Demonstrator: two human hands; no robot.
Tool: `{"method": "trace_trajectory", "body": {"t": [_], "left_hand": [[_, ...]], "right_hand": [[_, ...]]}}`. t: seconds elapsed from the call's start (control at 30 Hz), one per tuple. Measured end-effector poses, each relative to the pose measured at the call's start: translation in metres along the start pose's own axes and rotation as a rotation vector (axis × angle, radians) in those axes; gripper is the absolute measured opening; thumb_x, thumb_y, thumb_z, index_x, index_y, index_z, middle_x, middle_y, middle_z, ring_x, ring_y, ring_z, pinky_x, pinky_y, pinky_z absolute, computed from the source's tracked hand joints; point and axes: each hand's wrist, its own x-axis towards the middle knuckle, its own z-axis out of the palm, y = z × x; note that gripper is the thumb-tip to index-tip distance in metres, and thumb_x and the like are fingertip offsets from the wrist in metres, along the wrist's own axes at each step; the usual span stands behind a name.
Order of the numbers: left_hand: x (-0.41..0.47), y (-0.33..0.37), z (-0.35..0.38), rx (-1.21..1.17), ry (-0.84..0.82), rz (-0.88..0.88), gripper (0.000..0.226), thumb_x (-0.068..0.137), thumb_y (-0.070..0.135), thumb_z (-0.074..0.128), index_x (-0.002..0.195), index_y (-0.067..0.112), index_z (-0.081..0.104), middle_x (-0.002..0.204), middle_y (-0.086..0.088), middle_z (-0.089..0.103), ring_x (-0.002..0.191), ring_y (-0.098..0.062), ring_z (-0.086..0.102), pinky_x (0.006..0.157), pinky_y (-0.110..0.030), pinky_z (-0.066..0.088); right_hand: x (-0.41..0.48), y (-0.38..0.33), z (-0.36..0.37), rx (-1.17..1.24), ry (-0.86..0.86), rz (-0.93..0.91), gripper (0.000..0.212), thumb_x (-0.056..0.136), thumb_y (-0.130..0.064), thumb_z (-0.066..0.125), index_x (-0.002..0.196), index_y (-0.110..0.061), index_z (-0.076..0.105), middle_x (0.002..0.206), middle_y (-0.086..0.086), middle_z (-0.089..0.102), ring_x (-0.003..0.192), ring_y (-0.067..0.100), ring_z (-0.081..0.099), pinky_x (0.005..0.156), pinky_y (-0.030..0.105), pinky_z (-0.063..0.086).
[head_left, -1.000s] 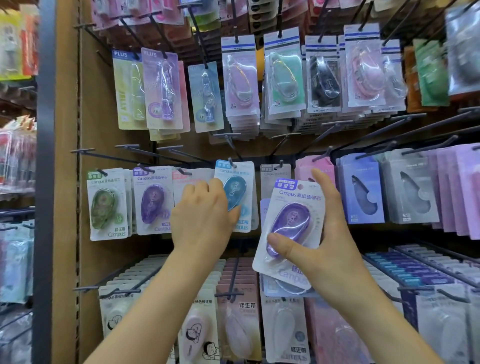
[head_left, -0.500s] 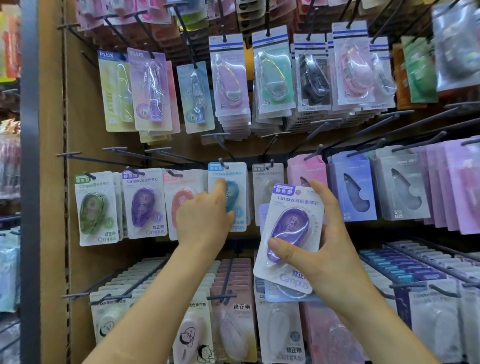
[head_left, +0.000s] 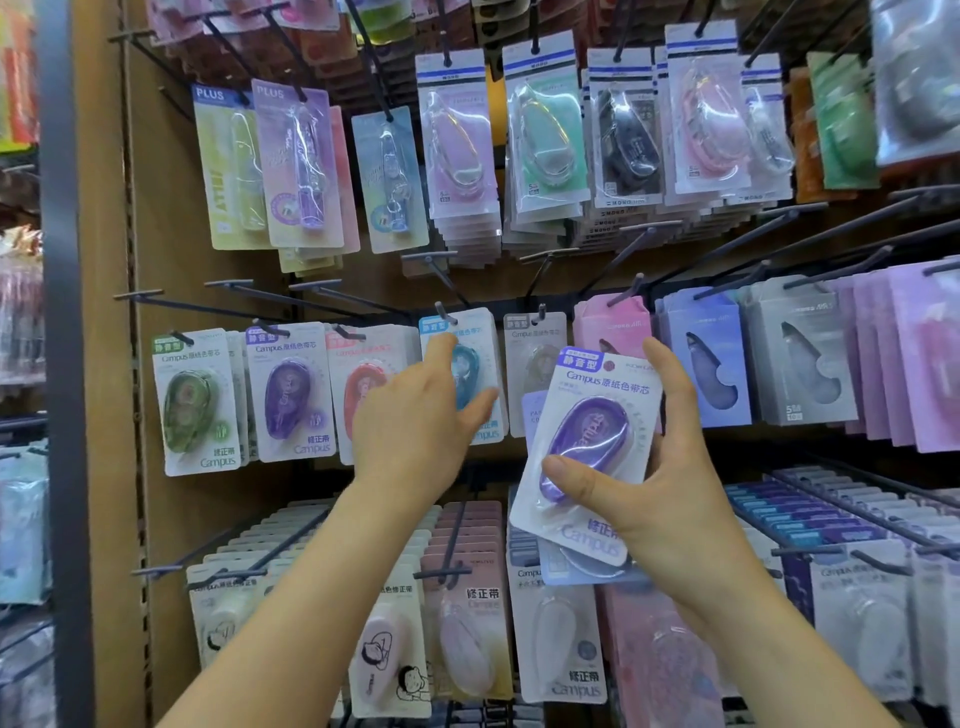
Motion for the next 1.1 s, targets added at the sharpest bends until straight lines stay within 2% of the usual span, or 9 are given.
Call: {"method": "trace_trajectory", "body": {"t": [0.07, 0.17, 0.3, 0.4, 0.5, 0.63, 0.83, 0.97, 1.1], "left_hand": [[-0.026, 0.009, -0.011, -0.507, -0.084, 0.011, 0.027, 0.09, 0.052, 0.058, 0.109, 0.032, 0.06, 0.076, 0.007, 0.067, 0.072, -0.013, 0.063, 0.065, -0.035, 0.049], [-0.058, 0.022, -0.015, -1.032, -0.295, -0.063, 0.028, 0.08, 0.055, 0.07, 0.092, 0.03, 0.067, 0.078, -0.009, 0.068, 0.065, -0.014, 0.058, 0.059, -0.03, 0.047], [-0.068, 0.022, -0.01, -1.075, -0.313, -0.228, 0.039, 0.061, 0.056, 0.078, 0.084, 0.028, 0.064, 0.087, -0.027, 0.063, 0.068, -0.031, 0.058, 0.063, -0.032, 0.044], [-0.069, 0.022, -0.015, -1.129, -0.315, -0.283, 0.031, 0.064, 0.041, 0.082, 0.081, 0.023, 0.062, 0.074, -0.018, 0.058, 0.059, -0.014, 0.05, 0.053, -0.023, 0.039], [-0.072, 0.023, -0.02, -1.234, -0.281, -0.32, 0.032, 0.075, 0.026, 0.082, 0.098, 0.022, 0.06, 0.07, -0.001, 0.063, 0.061, -0.01, 0.059, 0.053, -0.02, 0.046], [-0.074, 0.021, -0.024, -1.439, -0.186, -0.374, 0.033, 0.087, 0.018, 0.066, 0.115, 0.03, 0.055, 0.086, -0.012, 0.07, 0.074, -0.021, 0.069, 0.064, -0.036, 0.059], [-0.081, -0.006, -0.025, -1.122, 0.114, -0.235, 0.03, 0.098, 0.017, 0.057, 0.114, 0.041, 0.064, 0.127, 0.008, 0.062, 0.123, -0.003, 0.054, 0.106, -0.028, 0.042], [-0.091, -0.007, -0.033, -0.877, 0.038, -0.167, 0.032, 0.097, 0.016, 0.055, 0.11, 0.043, 0.067, 0.114, 0.014, 0.058, 0.109, 0.01, 0.054, 0.089, -0.001, 0.038], [-0.091, 0.0, -0.048, -0.875, -0.047, -0.139, 0.024, 0.082, 0.048, 0.062, 0.105, 0.048, 0.069, 0.106, 0.017, 0.057, 0.105, 0.012, 0.054, 0.085, 0.0, 0.037]], "right_hand": [[-0.001, -0.002, 0.0, 0.016, 0.001, -0.003, 0.108, 0.056, -0.02, 0.085, 0.141, -0.05, 0.027, 0.132, -0.017, 0.058, 0.113, 0.003, 0.062, 0.096, 0.028, 0.053], [-0.003, -0.001, 0.003, 0.036, -0.018, -0.01, 0.109, 0.056, -0.021, 0.083, 0.144, -0.048, 0.025, 0.133, -0.014, 0.059, 0.111, 0.003, 0.064, 0.089, 0.022, 0.055], [-0.01, -0.005, 0.009, -0.039, -0.108, -0.04, 0.107, 0.058, -0.027, 0.083, 0.143, -0.053, 0.024, 0.129, -0.024, 0.058, 0.113, -0.002, 0.061, 0.081, 0.015, 0.054], [-0.013, -0.008, 0.007, -0.051, -0.186, -0.025, 0.106, 0.068, -0.003, 0.084, 0.141, -0.053, 0.025, 0.12, -0.032, 0.061, 0.109, -0.003, 0.063, 0.081, 0.016, 0.054], [-0.015, -0.016, -0.003, -0.041, -0.288, 0.03, 0.108, 0.076, 0.001, 0.078, 0.142, -0.061, 0.018, 0.133, -0.021, 0.059, 0.119, 0.004, 0.06, 0.093, 0.026, 0.053], [-0.019, -0.023, -0.014, 0.101, -0.259, 0.133, 0.099, 0.085, 0.005, 0.062, 0.14, -0.064, 0.018, 0.124, -0.004, 0.069, 0.112, 0.017, 0.067, 0.092, 0.036, 0.055], [-0.021, -0.022, -0.014, 0.235, -0.022, 0.184, 0.089, 0.067, -0.007, 0.071, 0.143, -0.038, 0.035, 0.104, 0.005, 0.076, 0.098, 0.024, 0.073, 0.085, 0.041, 0.059], [-0.021, -0.024, -0.007, 0.275, -0.032, 0.183, 0.041, 0.069, -0.01, 0.071, 0.109, -0.011, 0.069, 0.102, 0.008, 0.076, 0.096, 0.025, 0.073, 0.078, 0.032, 0.06], [-0.025, -0.017, 0.011, 0.325, -0.079, 0.203, 0.045, 0.06, -0.023, 0.082, 0.102, -0.01, 0.074, 0.103, 0.012, 0.075, 0.096, 0.026, 0.073, 0.073, 0.026, 0.058]]}}
